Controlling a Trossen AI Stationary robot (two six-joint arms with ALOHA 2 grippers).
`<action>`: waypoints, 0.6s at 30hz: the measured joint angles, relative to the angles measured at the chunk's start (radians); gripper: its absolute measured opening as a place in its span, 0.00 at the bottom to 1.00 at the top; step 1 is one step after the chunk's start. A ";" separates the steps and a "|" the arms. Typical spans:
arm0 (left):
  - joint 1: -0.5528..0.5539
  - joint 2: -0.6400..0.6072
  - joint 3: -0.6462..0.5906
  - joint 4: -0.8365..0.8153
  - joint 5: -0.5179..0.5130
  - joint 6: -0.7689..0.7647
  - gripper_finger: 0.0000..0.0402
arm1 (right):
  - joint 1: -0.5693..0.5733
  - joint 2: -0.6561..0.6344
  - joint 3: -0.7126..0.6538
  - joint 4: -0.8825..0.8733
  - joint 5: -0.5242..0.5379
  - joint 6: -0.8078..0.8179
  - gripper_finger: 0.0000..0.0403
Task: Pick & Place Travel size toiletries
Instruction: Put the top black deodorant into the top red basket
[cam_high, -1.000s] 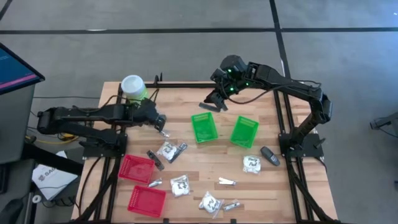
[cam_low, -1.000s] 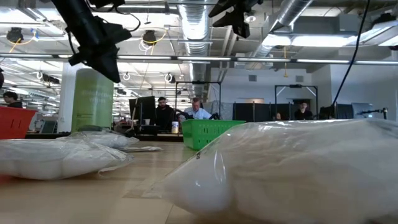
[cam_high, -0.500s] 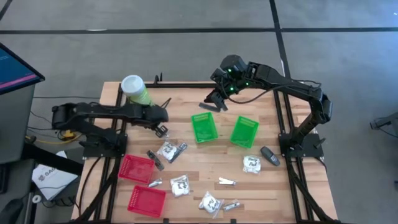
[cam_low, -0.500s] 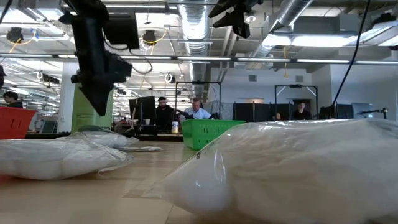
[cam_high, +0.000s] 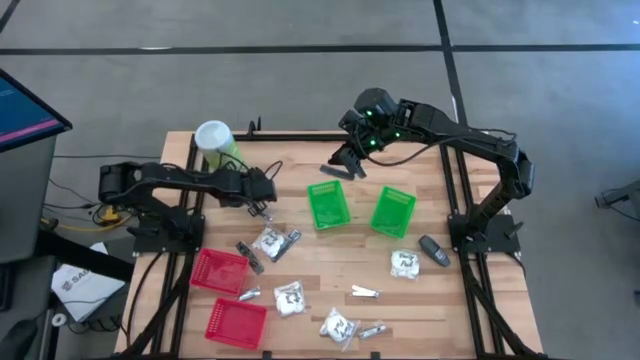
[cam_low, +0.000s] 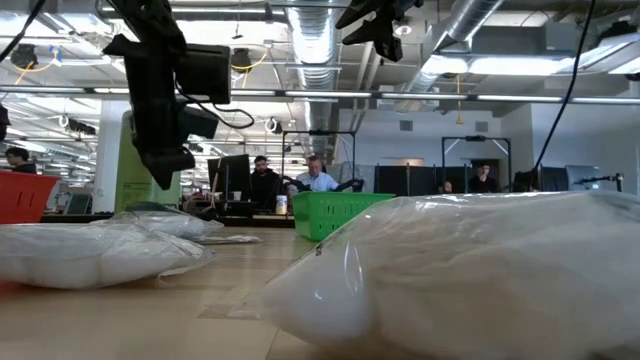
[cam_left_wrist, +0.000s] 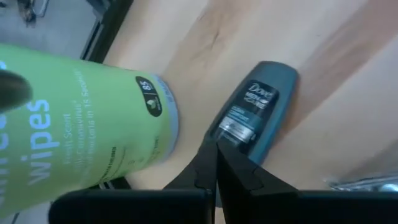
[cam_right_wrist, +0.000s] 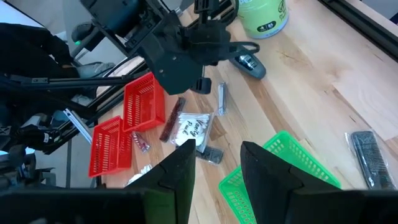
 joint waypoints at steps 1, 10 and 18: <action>0.011 0.001 0.000 0.001 0.005 0.001 0.00 | 0.000 0.000 0.000 0.000 0.000 0.000 0.30; 0.063 0.095 0.001 0.030 0.014 0.044 0.00 | -0.008 0.000 0.000 0.000 0.000 -0.001 0.30; 0.049 0.185 0.000 0.050 0.081 0.043 0.00 | -0.008 0.000 0.000 0.000 0.001 -0.001 0.30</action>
